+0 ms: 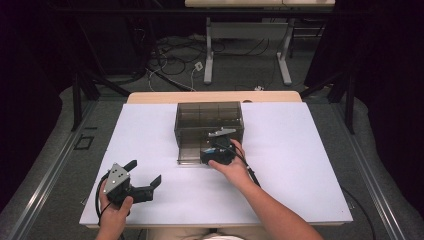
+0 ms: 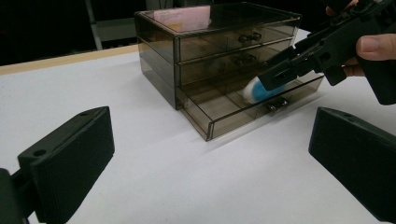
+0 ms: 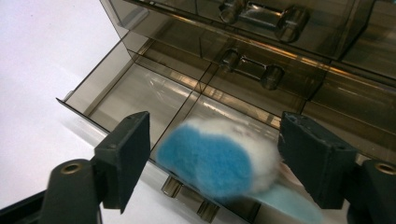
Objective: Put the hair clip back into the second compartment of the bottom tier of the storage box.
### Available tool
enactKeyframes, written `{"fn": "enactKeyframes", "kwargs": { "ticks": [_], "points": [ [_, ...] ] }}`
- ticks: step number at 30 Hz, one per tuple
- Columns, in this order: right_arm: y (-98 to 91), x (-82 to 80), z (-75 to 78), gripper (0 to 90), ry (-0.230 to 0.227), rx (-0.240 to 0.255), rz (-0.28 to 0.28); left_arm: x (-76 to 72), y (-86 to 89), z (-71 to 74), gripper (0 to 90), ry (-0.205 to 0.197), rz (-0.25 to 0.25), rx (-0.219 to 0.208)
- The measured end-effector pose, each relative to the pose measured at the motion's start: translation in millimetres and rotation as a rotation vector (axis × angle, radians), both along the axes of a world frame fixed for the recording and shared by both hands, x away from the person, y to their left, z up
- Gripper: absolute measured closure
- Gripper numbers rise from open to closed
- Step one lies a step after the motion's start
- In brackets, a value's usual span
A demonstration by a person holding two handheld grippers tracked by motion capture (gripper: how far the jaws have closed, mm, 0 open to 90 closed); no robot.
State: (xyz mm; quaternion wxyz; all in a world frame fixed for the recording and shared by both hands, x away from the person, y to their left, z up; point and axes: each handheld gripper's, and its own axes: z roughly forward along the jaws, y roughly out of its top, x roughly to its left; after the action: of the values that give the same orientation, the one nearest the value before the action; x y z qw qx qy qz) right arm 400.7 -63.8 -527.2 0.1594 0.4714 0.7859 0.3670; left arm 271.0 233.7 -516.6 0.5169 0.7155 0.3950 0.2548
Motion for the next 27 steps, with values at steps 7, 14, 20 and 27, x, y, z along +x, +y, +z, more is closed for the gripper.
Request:
{"fn": "enactKeyframes", "kwargs": {
  "ticks": [7, 14, 20, 27],
  "points": [
    [-1.1, -2.7, 3.4, 23.2, -0.021, 0.006, 0.000, -0.3, -0.1, 0.1, 0.3, 0.000, 0.000, -0.001],
    [-3.5, -7.6, 9.5, 22.1, -0.029, 0.015, 0.011, -0.2, 0.0, 0.0, 0.3, 0.000, 0.002, -0.001],
    [-3.2, -12.8, 13.3, 21.8, -0.047, 0.021, 0.031, -0.1, -0.3, 0.0, 0.3, 0.001, 0.000, 0.000],
    [-5.1, -17.9, 18.2, 21.8, -0.043, 0.021, 0.050, -0.1, 0.0, -0.1, 0.3, 0.001, 0.003, 0.000]
  ]
}}
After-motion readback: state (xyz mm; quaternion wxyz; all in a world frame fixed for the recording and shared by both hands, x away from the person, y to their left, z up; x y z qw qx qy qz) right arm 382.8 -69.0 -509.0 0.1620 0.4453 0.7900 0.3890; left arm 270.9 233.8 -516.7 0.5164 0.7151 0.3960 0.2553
